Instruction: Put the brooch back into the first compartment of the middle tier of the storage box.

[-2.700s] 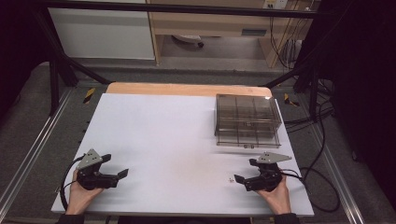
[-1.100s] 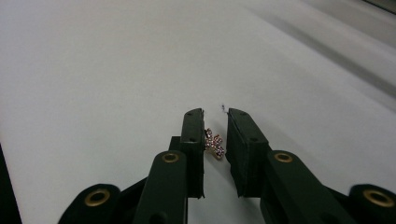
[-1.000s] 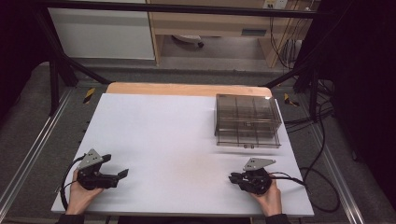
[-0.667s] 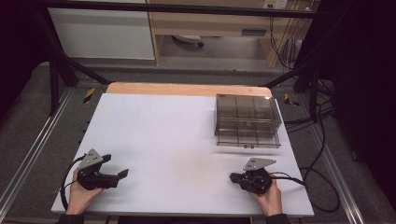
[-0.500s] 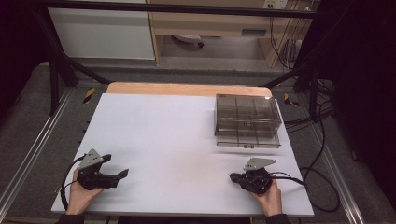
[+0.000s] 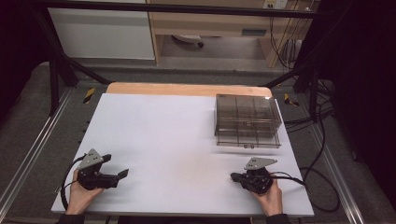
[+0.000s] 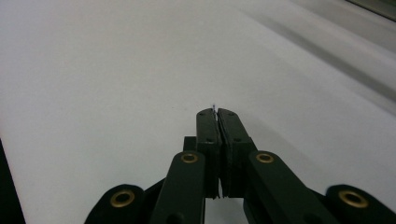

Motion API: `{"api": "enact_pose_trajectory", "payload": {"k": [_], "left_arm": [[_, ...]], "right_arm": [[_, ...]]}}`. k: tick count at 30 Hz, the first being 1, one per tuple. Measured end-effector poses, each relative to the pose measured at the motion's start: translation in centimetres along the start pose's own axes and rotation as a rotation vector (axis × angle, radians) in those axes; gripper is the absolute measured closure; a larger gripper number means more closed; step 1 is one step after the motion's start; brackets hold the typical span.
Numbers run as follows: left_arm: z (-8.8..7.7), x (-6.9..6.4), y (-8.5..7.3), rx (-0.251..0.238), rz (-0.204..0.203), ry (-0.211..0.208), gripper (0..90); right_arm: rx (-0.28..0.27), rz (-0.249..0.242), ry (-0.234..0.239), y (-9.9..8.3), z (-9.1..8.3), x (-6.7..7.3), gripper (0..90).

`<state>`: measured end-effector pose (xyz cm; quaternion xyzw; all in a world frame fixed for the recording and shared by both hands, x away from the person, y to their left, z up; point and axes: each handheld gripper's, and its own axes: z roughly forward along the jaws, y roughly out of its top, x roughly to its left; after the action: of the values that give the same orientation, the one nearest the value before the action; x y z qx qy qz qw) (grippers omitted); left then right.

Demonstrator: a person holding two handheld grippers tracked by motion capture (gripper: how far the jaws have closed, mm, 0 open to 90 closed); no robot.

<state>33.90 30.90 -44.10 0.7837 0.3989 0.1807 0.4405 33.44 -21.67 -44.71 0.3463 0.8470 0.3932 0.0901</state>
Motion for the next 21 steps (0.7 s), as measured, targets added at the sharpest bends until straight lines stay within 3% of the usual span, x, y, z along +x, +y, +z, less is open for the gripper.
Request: {"api": "enact_pose_trajectory", "payload": {"k": [21], "left_arm": [[0.02, 0.01, -0.02, 0.003, 0.002, 0.002, 4.9]], "right_arm": [[-0.023, 0.013, -0.006, 0.26, -0.93, -0.23, 88.4]]}}
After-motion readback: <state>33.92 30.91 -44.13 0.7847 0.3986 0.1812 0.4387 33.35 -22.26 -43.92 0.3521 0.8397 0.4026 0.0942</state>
